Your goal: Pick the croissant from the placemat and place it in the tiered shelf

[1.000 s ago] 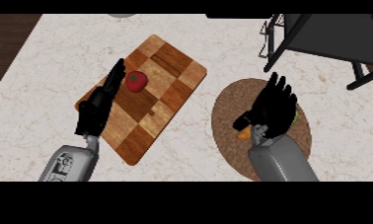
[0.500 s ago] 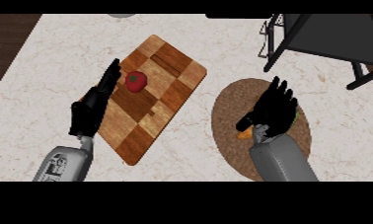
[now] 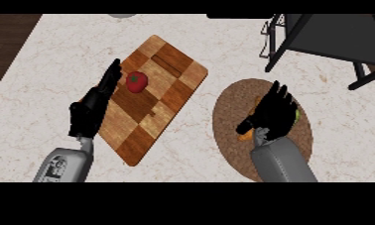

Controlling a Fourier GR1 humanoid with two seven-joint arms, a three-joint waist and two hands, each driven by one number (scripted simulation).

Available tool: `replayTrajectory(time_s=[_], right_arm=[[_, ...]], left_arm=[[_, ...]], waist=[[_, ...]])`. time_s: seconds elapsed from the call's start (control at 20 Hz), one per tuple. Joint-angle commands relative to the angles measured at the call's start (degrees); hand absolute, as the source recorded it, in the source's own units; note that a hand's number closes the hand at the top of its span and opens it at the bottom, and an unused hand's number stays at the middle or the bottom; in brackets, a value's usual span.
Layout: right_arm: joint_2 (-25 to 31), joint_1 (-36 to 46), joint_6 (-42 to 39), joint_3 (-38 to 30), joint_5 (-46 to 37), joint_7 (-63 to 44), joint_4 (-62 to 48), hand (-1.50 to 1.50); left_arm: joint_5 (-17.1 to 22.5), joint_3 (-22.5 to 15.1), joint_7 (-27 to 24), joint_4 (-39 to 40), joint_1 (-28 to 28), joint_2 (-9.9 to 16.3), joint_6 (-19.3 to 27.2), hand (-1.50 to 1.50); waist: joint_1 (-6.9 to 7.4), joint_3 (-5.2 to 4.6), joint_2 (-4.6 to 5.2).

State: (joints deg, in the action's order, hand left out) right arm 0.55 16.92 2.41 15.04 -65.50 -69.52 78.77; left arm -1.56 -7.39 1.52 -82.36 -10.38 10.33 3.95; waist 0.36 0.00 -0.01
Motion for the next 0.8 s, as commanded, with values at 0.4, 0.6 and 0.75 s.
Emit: replayTrajectory(time_s=[0.4, 0.6, 0.75], right_arm=[[-0.5, -0.8, 1.5, 0.6, 2.2, -6.0, -5.9, 1.5], [-0.5, -0.6, 1.7, 3.9, -0.7, -7.1, -6.9, 1.5], [-0.5, -1.8, 0.1, 7.5, 1.1, -5.8, -1.3, 1.5]], left_arm=[[-0.8, 1.1, -1.1, 2.6, -1.8, -1.3, -0.8, 0.0], [1.2, 3.3, 1.0, -0.8, 0.2, 1.7, -3.7, 0.0], [-1.8, 2.1, -0.2, -1.2, 1.9, -0.9, -1.2, 0.0]], waist=[[-0.33, -0.01, 0.08], [-0.06, 0.0, -0.01], [-0.23, 0.0, -0.05]])
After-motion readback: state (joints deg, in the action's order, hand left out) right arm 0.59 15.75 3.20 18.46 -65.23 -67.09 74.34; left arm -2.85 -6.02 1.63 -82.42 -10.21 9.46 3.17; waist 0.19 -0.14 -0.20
